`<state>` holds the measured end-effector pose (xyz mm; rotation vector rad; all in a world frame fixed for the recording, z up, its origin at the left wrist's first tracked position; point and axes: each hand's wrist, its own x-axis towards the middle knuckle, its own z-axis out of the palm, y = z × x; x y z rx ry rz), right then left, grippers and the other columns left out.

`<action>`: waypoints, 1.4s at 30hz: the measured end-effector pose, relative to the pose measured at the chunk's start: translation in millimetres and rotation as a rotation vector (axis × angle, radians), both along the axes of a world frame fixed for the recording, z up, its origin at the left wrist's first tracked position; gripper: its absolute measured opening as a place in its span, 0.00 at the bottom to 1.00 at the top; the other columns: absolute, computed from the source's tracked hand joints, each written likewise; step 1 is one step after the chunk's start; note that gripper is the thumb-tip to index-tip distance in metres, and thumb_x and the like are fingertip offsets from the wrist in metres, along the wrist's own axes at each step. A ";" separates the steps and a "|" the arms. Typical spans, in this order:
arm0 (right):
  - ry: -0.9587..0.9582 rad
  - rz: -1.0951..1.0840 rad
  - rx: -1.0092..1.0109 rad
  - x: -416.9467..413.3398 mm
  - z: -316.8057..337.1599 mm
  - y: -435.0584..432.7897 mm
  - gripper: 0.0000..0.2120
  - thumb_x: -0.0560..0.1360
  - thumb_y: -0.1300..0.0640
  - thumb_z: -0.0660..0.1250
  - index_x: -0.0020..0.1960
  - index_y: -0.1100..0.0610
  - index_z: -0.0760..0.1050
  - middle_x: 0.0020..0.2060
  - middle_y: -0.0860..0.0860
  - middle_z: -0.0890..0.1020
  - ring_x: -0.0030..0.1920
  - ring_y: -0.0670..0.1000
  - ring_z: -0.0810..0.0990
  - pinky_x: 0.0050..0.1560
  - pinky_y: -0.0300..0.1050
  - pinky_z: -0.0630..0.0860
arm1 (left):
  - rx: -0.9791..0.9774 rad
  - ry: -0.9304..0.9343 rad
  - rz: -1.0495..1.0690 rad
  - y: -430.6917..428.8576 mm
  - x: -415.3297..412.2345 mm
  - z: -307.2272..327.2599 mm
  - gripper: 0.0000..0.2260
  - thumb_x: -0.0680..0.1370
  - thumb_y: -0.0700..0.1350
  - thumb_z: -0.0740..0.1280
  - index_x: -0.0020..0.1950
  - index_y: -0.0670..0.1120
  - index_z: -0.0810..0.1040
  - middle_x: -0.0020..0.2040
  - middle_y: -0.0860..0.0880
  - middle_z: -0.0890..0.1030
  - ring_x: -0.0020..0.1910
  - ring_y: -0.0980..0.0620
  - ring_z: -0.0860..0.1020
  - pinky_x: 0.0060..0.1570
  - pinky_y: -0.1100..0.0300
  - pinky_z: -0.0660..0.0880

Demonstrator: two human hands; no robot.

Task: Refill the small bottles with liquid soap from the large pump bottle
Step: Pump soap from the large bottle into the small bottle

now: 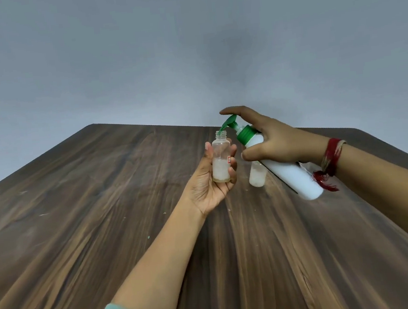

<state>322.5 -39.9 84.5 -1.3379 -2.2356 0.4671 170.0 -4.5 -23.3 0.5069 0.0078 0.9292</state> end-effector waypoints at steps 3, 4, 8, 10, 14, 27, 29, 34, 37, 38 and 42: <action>0.016 -0.006 0.000 -1.0 -1.3 -0.6 0.36 0.63 0.53 0.67 0.69 0.39 0.62 0.41 0.41 0.77 0.35 0.43 0.76 0.37 0.35 0.73 | 0.003 0.007 0.005 1.6 0.8 -1.3 0.35 0.53 0.48 0.84 0.56 0.41 0.78 0.47 0.44 0.83 0.35 0.52 0.81 0.30 0.62 0.79; 0.022 -0.008 0.001 -1.6 -1.6 -1.1 0.35 0.63 0.54 0.67 0.68 0.40 0.63 0.42 0.42 0.77 0.35 0.43 0.76 0.37 0.36 0.73 | 0.005 0.009 0.008 1.9 0.7 -1.6 0.35 0.53 0.48 0.84 0.56 0.41 0.78 0.46 0.45 0.83 0.35 0.52 0.81 0.30 0.62 0.79; 0.013 -0.006 0.017 -0.4 -0.3 -3.5 0.30 0.63 0.54 0.66 0.64 0.44 0.64 0.43 0.46 0.77 0.37 0.48 0.76 0.38 0.39 0.74 | 0.006 0.023 0.008 1.1 2.2 -2.7 0.34 0.53 0.47 0.84 0.55 0.41 0.78 0.46 0.44 0.83 0.35 0.52 0.81 0.30 0.62 0.79; -0.014 -0.015 0.021 1.4 1.5 -3.2 0.29 0.63 0.53 0.66 0.63 0.43 0.64 0.48 0.49 0.78 0.40 0.50 0.78 0.39 0.41 0.75 | 0.011 0.032 -0.004 0.2 2.9 -2.9 0.31 0.53 0.47 0.84 0.52 0.40 0.81 0.46 0.43 0.83 0.35 0.52 0.81 0.30 0.61 0.80; -0.009 -0.007 0.005 2.9 1.3 -2.8 0.31 0.63 0.53 0.66 0.65 0.42 0.64 0.49 0.49 0.78 0.40 0.50 0.78 0.39 0.42 0.76 | 0.020 0.026 -0.013 0.8 2.9 -2.7 0.32 0.54 0.48 0.84 0.54 0.41 0.80 0.46 0.44 0.83 0.35 0.52 0.81 0.30 0.62 0.80; -0.001 0.010 -0.006 3.1 3.5 -3.7 0.29 0.64 0.55 0.67 0.63 0.43 0.64 0.45 0.47 0.77 0.39 0.49 0.77 0.40 0.41 0.75 | 0.030 0.032 -0.009 1.2 1.6 -3.5 0.28 0.54 0.48 0.84 0.50 0.40 0.83 0.46 0.44 0.83 0.35 0.52 0.81 0.30 0.61 0.80; -0.012 0.005 -0.010 3.0 3.2 -3.9 0.29 0.64 0.54 0.67 0.63 0.42 0.64 0.47 0.49 0.78 0.41 0.51 0.78 0.41 0.44 0.76 | 0.028 0.035 -0.008 0.6 1.5 -4.2 0.29 0.54 0.48 0.84 0.51 0.40 0.82 0.46 0.43 0.83 0.35 0.52 0.81 0.30 0.61 0.80; 0.022 0.000 -0.037 1.0 1.8 -4.7 0.36 0.63 0.53 0.67 0.69 0.39 0.62 0.45 0.42 0.77 0.37 0.44 0.76 0.37 0.34 0.73 | 0.045 0.025 -0.007 2.8 1.3 -1.8 0.28 0.53 0.48 0.85 0.49 0.41 0.84 0.45 0.46 0.83 0.34 0.53 0.81 0.29 0.62 0.79; 0.019 0.002 -0.054 -0.3 1.0 -2.5 0.38 0.63 0.53 0.67 0.71 0.37 0.60 0.47 0.44 0.78 0.38 0.46 0.77 0.38 0.37 0.74 | 0.038 0.018 -0.001 2.6 0.2 -2.2 0.29 0.53 0.48 0.84 0.50 0.42 0.83 0.46 0.46 0.83 0.34 0.53 0.81 0.29 0.62 0.79; 0.024 0.006 -0.055 -0.6 0.7 -2.4 0.38 0.63 0.54 0.67 0.70 0.38 0.60 0.46 0.44 0.78 0.38 0.46 0.77 0.38 0.38 0.75 | 0.032 0.019 0.000 2.5 0.0 -2.4 0.30 0.53 0.48 0.84 0.51 0.41 0.82 0.46 0.46 0.83 0.34 0.53 0.81 0.29 0.62 0.79; 0.050 0.020 -0.048 0.0 0.1 -2.3 0.33 0.63 0.55 0.67 0.66 0.42 0.63 0.45 0.47 0.78 0.36 0.47 0.76 0.38 0.39 0.75 | 0.022 0.040 0.020 2.5 0.1 -2.5 0.34 0.52 0.49 0.85 0.55 0.42 0.79 0.46 0.46 0.83 0.34 0.53 0.81 0.29 0.63 0.79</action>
